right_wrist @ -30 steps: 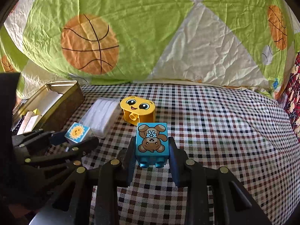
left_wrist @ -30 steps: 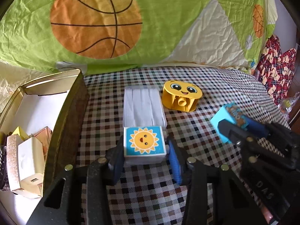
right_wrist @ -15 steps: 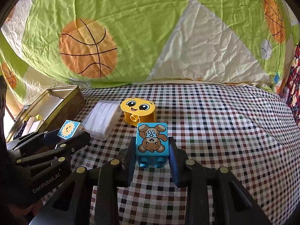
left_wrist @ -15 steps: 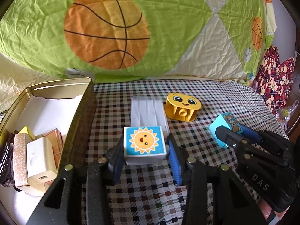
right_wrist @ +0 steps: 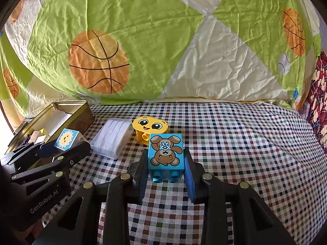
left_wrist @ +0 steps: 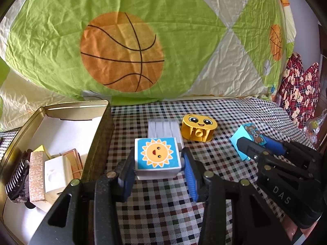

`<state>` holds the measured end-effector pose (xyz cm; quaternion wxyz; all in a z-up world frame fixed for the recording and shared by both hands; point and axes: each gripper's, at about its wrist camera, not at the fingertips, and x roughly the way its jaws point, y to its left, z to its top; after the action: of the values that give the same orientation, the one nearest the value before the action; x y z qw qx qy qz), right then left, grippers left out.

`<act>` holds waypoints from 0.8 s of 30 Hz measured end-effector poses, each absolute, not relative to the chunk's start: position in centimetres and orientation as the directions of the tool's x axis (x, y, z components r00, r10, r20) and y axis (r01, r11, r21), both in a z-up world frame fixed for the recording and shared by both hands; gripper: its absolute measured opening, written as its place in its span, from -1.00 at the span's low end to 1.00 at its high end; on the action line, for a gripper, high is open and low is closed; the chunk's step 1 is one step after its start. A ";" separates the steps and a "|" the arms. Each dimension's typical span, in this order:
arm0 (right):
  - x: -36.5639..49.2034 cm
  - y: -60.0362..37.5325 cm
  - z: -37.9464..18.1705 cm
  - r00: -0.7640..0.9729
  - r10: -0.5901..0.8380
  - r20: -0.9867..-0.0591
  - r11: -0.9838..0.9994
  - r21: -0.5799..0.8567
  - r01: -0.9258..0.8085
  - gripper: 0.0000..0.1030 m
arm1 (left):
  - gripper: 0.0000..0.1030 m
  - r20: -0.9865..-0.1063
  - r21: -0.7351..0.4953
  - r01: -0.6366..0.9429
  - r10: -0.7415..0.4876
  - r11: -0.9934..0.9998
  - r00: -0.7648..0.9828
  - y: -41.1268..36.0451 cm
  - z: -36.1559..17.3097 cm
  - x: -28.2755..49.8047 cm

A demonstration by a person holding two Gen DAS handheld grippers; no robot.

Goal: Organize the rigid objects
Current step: 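Carry the sun-print brick toward the tin while the right gripper carries the bear brick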

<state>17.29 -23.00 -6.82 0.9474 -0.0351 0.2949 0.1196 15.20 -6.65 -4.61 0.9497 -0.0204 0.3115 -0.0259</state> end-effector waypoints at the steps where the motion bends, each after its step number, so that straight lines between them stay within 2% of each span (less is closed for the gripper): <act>1: 17.1 -23.0 -6.7 0.802 0.205 -0.561 0.969 -0.001 -0.248 -0.34 | -0.18 -0.587 -0.055 0.034 -0.060 0.998 0.807 -6.6 -4.6 15.1; 24: 14.8 -22.8 -5.4 0.872 0.210 -0.443 0.967 -0.039 -0.252 -0.34 | -0.18 -0.481 -0.014 0.036 -0.038 0.999 0.876 -7.2 -3.4 13.0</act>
<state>14.82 -22.78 -5.35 0.9662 -0.0478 0.2232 0.1195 12.96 -7.18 -3.43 0.9685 -0.0025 0.2482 -0.0190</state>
